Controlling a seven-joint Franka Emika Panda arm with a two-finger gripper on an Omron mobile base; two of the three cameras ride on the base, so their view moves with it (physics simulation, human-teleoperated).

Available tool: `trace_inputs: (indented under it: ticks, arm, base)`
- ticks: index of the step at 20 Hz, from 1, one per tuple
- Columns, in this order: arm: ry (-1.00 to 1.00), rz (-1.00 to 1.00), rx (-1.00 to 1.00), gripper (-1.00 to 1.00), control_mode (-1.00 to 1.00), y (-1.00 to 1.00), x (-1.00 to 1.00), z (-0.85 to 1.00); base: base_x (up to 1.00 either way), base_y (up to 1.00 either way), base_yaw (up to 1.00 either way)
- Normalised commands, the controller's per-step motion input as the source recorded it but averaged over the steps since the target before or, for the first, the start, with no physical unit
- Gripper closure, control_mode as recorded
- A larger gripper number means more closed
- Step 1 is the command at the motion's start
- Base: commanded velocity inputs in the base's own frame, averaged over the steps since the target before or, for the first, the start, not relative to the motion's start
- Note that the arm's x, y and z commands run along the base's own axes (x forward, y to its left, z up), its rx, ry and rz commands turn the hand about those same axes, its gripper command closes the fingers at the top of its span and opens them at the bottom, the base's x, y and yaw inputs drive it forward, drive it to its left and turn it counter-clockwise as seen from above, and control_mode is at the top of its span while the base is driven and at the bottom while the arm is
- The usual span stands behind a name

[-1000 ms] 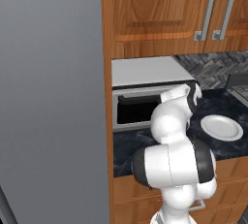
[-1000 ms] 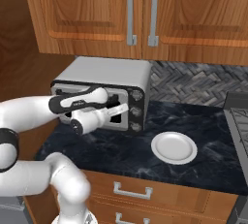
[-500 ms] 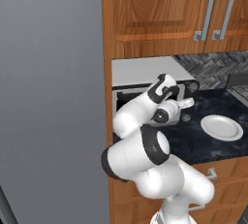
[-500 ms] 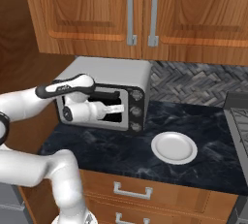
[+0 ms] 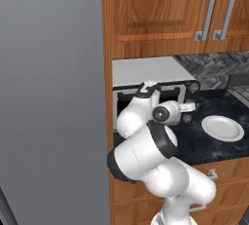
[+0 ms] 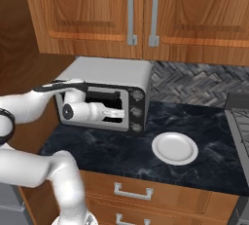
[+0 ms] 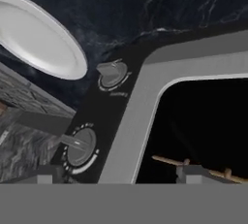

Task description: Pick up the bagel from the plate, place it on the toaster oven rack, close the door, and set the timer.

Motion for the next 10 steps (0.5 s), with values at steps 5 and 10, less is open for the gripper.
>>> trace_inputs:
  ticks: [5, 10]
  arm:
    - [0.01, 0.01, 0.21, -1.0, -1.0, -0.07, -0.69, 0.46]
    - [0.14, 0.07, 0.28, -1.0, -1.0, -0.15, -0.84, 0.87]
  base:
    - [0.0, 0.0, 0.0]
    - [0.0, 0.0, 0.0]
